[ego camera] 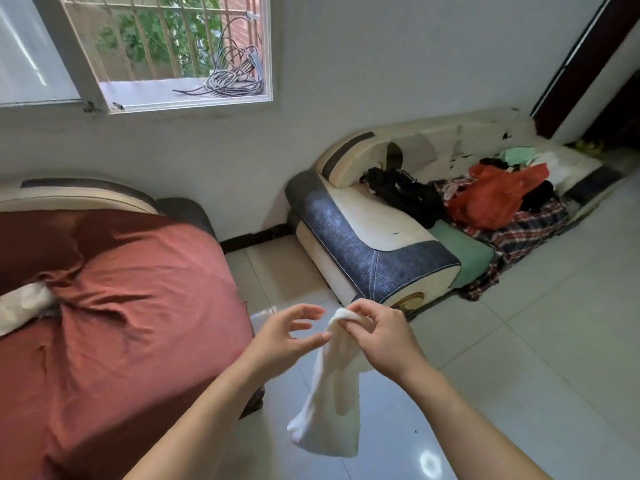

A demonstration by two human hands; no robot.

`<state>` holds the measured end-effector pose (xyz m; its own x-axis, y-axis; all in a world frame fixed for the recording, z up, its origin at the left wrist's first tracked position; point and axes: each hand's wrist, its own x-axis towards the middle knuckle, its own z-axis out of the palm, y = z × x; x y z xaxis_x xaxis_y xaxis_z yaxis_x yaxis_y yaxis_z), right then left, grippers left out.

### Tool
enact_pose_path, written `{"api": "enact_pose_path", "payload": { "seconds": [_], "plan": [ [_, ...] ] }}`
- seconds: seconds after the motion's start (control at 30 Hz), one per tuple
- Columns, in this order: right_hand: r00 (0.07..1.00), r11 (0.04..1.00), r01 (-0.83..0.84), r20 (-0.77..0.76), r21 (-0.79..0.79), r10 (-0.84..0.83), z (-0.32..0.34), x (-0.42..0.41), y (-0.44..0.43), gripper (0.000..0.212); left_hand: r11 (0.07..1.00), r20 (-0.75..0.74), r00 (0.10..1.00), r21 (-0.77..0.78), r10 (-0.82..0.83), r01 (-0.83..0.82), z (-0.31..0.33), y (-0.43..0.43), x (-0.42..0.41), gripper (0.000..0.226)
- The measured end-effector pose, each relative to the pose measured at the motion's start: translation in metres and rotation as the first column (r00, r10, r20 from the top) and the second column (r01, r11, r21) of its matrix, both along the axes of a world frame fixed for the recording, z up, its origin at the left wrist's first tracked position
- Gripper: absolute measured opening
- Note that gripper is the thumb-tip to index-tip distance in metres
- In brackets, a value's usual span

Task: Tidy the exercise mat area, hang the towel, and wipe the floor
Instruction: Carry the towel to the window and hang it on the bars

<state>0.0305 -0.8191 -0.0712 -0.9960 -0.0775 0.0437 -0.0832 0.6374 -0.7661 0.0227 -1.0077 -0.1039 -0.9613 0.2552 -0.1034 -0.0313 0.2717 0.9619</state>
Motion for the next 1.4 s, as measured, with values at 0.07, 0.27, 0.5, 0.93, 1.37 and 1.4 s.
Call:
{"api": "enact_pose_path", "payload": {
  "seconds": [0.07, 0.27, 0.5, 0.93, 1.37, 1.4],
  "plan": [
    [0.999, 0.999, 0.032, -0.005, -0.025, -0.032, 0.009, -0.022, -0.002, 0.009, 0.996, -0.021, 0.996, -0.018, -0.084, 0.084, 0.001, 0.005, -0.029, 0.032],
    [0.998, 0.993, 0.054, 0.027, -0.106, -0.051, 0.024, -0.084, 0.002, 0.008, 0.996, -0.113, 0.992, 0.053, -0.061, 0.068, 0.009, 0.025, -0.097, 0.011],
    [0.995, 0.963, 0.094, 0.052, -0.251, -0.084, 0.016, -0.184, 0.023, 0.006, 0.985, -0.159, 0.974, 0.088, 0.164, -0.151, 0.018, 0.014, -0.197, 0.008],
    [0.966, 0.929, -0.218, 0.073, -0.297, 0.25, 0.008, -0.451, -0.015, 0.02, 0.926, -0.235, 0.896, 0.099, 0.377, -0.364, 0.088, -0.02, -0.41, 0.009],
    [0.94, 0.779, -0.33, -0.106, -0.533, 0.325, 0.052, -0.648, -0.13, 0.023, 0.792, -0.262, 0.756, 0.055, 0.6, -0.609, 0.081, -0.159, -0.561, 0.016],
    [0.934, 0.779, -0.347, -0.12, -0.522, 0.336, 0.054, -0.663, -0.141, 0.022, 0.79, -0.267, 0.755, 0.042, 0.598, -0.611, 0.079, -0.17, -0.576, 0.012]
  ]
}}
